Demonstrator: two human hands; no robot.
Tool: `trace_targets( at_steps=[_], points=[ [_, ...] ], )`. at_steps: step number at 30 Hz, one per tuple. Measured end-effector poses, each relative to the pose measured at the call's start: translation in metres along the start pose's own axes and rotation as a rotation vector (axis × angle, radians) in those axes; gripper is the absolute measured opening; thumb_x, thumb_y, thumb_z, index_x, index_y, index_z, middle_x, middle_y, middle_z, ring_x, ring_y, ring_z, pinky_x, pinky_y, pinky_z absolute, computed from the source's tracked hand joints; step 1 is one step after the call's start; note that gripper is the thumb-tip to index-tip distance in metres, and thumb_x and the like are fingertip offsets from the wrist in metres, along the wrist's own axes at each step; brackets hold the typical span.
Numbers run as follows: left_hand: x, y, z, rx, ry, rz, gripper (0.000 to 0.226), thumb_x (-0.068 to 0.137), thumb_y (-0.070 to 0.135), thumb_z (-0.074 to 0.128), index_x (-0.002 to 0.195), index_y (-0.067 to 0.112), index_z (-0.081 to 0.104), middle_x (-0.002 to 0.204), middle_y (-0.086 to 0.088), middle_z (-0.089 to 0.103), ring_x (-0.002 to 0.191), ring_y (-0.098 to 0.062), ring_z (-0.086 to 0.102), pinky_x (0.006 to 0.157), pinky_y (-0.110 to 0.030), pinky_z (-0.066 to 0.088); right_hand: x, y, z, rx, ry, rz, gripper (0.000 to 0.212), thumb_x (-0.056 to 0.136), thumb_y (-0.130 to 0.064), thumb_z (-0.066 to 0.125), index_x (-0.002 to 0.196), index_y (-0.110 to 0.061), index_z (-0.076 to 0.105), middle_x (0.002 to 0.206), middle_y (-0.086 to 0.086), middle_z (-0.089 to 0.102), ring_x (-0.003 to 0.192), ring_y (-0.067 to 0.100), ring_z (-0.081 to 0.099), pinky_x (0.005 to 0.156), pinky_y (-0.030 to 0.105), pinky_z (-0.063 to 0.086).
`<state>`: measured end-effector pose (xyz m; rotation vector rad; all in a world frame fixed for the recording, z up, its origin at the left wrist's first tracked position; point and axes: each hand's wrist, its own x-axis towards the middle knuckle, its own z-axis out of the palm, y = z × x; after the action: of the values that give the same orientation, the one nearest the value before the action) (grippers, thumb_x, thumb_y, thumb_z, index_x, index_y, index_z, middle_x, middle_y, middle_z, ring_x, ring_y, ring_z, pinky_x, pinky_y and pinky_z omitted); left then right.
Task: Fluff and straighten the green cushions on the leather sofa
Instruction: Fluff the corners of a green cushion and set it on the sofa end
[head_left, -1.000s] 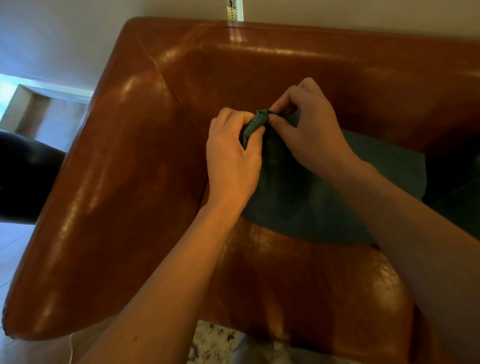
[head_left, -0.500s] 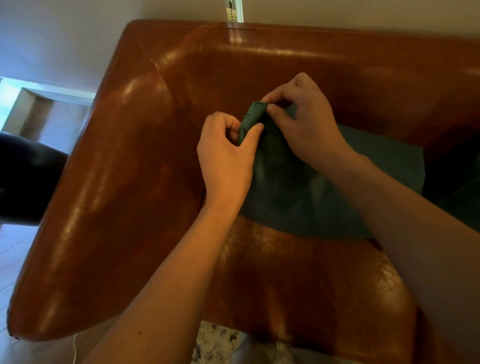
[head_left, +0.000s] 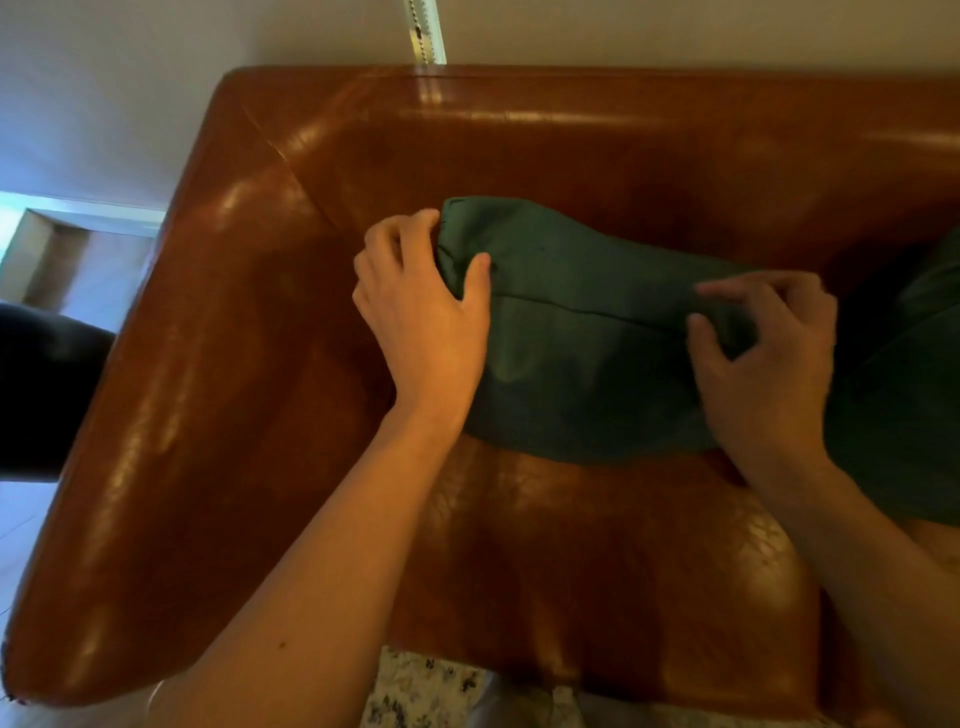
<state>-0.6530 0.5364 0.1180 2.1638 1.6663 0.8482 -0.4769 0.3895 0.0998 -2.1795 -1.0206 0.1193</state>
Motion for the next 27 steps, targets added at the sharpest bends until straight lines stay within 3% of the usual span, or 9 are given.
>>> trace_targets(
  at_steps=[3,5,7,9,11,13,16,20,27],
  points=[
    [-0.015,0.022,0.005,0.161,-0.017,0.244,0.054,0.087,0.036,0.060,0.136,0.017,0.047,0.146,-0.010,0.041,0.140,-0.029,0.032,0.115,-0.047,0.025,-0.011,0.030,-0.015,0.006,0.069,0.134,0.024,0.091,-0.024,0.063,0.114,-0.017,0.062,0.118,0.006,0.049,0.114,0.022,0.045,0.100,0.035,0.039],
    [-0.024,0.043,0.013,0.136,-0.085,0.399,0.048,0.087,0.032,0.060,0.132,0.016,0.053,0.143,-0.010,0.046,0.140,-0.030,0.033,0.116,-0.047,0.022,-0.016,0.049,-0.021,0.082,0.115,0.252,0.022,0.094,-0.024,0.058,0.115,-0.018,0.061,0.114,0.000,0.048,0.108,0.012,0.048,0.090,0.018,0.037],
    [-0.036,0.067,0.025,0.048,-0.220,0.528,0.040,0.086,0.030,0.062,0.123,0.014,0.061,0.135,-0.009,0.054,0.135,-0.029,0.040,0.113,-0.044,0.026,-0.023,0.067,-0.025,0.178,0.120,0.418,0.020,0.097,-0.024,0.054,0.116,-0.022,0.061,0.113,-0.004,0.052,0.095,0.001,0.050,0.079,0.011,0.037],
    [-0.050,0.087,0.040,-0.012,-0.383,0.640,0.037,0.086,0.029,0.063,0.119,0.013,0.064,0.131,-0.010,0.057,0.130,-0.029,0.046,0.109,-0.043,0.031,-0.029,0.083,-0.025,0.249,0.051,0.529,0.021,0.099,-0.022,0.052,0.117,-0.022,0.063,0.114,-0.002,0.057,0.093,0.004,0.055,0.078,0.017,0.044],
    [-0.064,0.105,0.057,-0.006,-0.526,0.752,0.040,0.089,0.032,0.061,0.124,0.014,0.062,0.135,-0.008,0.054,0.131,-0.027,0.044,0.108,-0.040,0.029,-0.034,0.092,-0.023,0.282,-0.040,0.536,0.023,0.099,-0.020,0.052,0.118,-0.019,0.065,0.111,0.000,0.057,0.103,0.016,0.059,0.087,0.029,0.047],
    [-0.075,0.117,0.074,0.015,-0.627,0.836,0.043,0.091,0.037,0.058,0.128,0.017,0.059,0.139,-0.007,0.051,0.135,-0.026,0.039,0.110,-0.038,0.025,-0.035,0.093,-0.022,0.319,-0.104,0.507,0.025,0.099,-0.019,0.052,0.120,-0.017,0.066,0.107,-0.003,0.055,0.103,0.017,0.057,0.091,0.034,0.047],
    [-0.085,0.124,0.091,0.061,-0.696,0.861,0.041,0.090,0.038,0.058,0.127,0.018,0.059,0.138,-0.006,0.050,0.135,-0.026,0.039,0.111,-0.040,0.025,-0.031,0.093,-0.025,0.364,-0.177,0.457,0.025,0.098,-0.017,0.053,0.120,-0.018,0.066,0.104,-0.003,0.055,0.098,0.014,0.058,0.089,0.032,0.046],
    [-0.080,0.116,0.099,-0.023,-0.670,0.800,0.033,0.088,0.015,0.059,0.121,0.009,0.064,0.125,-0.013,0.057,0.116,-0.031,0.054,0.101,-0.044,0.042,-0.029,0.096,-0.031,0.244,-0.153,0.365,0.026,0.087,-0.028,0.067,0.112,-0.022,0.067,0.097,-0.001,0.056,0.087,0.014,0.058,0.081,0.030,0.048],
    [-0.071,0.111,0.104,-0.120,-0.546,0.731,0.017,0.091,0.008,0.059,0.107,0.003,0.061,0.106,-0.010,0.058,0.101,-0.024,0.058,0.089,-0.029,0.046,-0.017,0.099,-0.023,0.214,-0.107,0.318,0.017,0.078,-0.038,0.074,0.080,-0.027,0.063,0.079,-0.012,0.049,0.079,0.012,0.055,0.075,0.037,0.050]
  ],
)
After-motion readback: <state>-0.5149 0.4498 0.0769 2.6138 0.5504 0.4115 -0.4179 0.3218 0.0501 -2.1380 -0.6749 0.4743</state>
